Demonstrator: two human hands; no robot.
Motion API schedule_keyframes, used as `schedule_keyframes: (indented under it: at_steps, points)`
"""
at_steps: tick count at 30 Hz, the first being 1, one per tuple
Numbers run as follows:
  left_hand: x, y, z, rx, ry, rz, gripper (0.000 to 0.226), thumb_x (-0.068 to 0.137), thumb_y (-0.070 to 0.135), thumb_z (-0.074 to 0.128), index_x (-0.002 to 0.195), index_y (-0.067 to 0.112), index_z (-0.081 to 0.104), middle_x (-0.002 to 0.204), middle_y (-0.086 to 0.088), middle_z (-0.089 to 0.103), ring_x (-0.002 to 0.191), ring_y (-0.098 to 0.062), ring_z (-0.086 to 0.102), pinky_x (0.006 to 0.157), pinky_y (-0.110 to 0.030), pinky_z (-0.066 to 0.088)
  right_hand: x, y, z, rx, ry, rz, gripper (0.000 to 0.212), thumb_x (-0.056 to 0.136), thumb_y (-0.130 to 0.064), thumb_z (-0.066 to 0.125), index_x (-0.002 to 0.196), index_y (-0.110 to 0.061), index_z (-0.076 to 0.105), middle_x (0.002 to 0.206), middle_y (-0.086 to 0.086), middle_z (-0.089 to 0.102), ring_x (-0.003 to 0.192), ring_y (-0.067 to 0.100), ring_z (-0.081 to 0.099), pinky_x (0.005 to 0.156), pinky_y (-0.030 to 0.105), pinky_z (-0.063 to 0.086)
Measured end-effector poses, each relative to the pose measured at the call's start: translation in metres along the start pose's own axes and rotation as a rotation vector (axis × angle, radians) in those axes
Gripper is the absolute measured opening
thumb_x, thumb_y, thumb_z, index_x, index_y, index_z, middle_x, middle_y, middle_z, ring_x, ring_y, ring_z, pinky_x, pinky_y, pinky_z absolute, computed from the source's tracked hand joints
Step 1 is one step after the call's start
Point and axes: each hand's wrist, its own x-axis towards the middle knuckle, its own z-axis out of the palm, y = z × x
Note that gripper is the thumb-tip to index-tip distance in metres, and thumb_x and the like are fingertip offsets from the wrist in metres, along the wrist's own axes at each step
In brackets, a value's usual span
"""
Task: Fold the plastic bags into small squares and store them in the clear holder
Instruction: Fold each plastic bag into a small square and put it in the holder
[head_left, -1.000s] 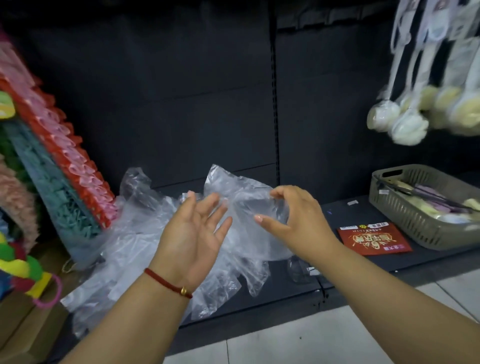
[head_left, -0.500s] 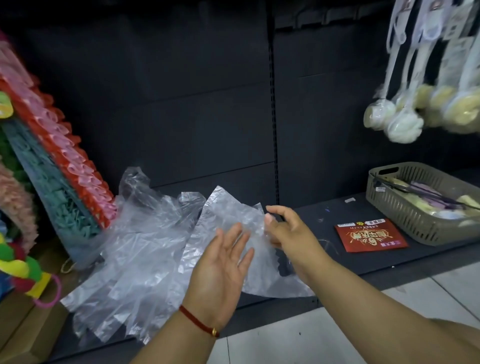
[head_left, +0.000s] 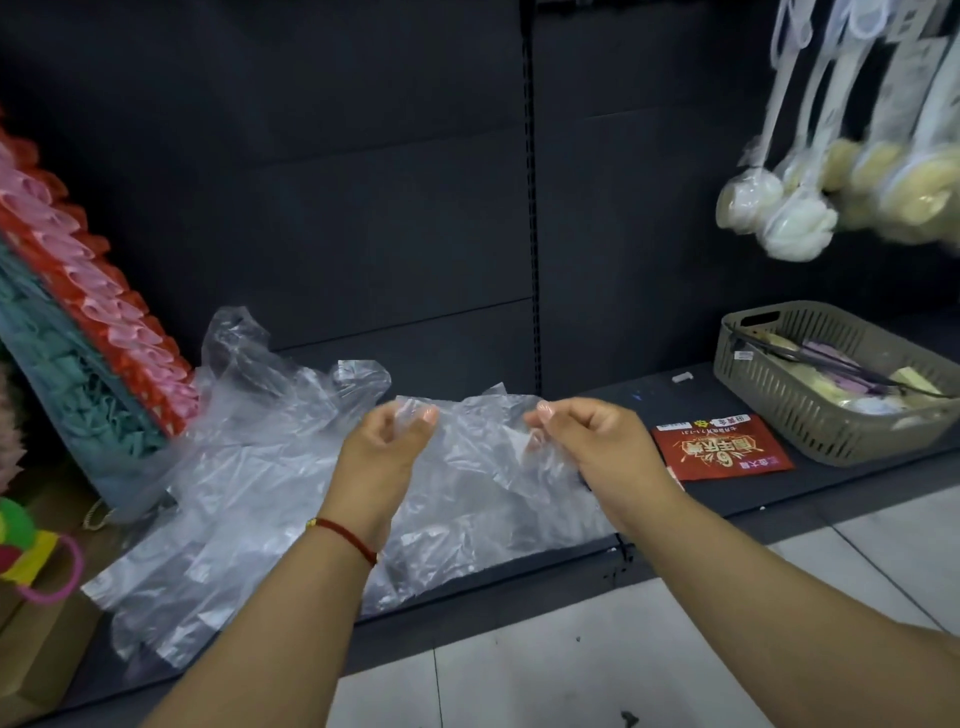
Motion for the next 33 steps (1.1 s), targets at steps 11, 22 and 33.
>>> schedule_keyframes:
  at_steps: [11, 22, 33]
  points:
    - [0.012, -0.007, -0.023, -0.115, 0.092, 0.105, 0.031, 0.1, 0.027, 0.054, 0.074, 0.014, 0.063, 0.065, -0.002, 0.055, 0.063, -0.019, 0.049, 0.069, -0.036, 0.045, 0.008, 0.001, -0.026, 0.13, -0.248, 0.082, 0.042, 0.077, -0.046, 0.061, 0.108, -0.02, 0.071, 0.078, 0.006, 0.063, 0.07, 0.027, 0.057, 0.066, 0.03, 0.053]
    - [0.016, -0.012, -0.051, -0.207, 0.105, 0.097, 0.03, 0.102, 0.021, 0.05, 0.074, 0.013, 0.058, 0.066, -0.002, 0.052, 0.053, -0.011, 0.052, 0.069, -0.036, 0.045, 0.008, 0.002, -0.042, -0.266, -0.586, 0.108, 0.032, 0.081, -0.04, 0.072, 0.105, -0.019, 0.067, 0.078, 0.01, 0.07, 0.071, 0.013, 0.065, 0.089, 0.032, 0.048]
    - [0.01, -0.014, -0.066, 0.089, 0.272, 0.189, 0.029, 0.103, 0.021, 0.045, 0.081, 0.015, 0.062, 0.061, -0.008, 0.05, 0.042, -0.004, 0.046, 0.047, -0.017, 0.043, 0.031, 0.008, -0.058, 0.11, -0.132, -0.103, 0.01, 0.086, 0.0, 0.064, 0.089, -0.01, 0.065, 0.056, -0.001, 0.058, 0.051, 0.008, 0.052, 0.056, 0.016, 0.046]
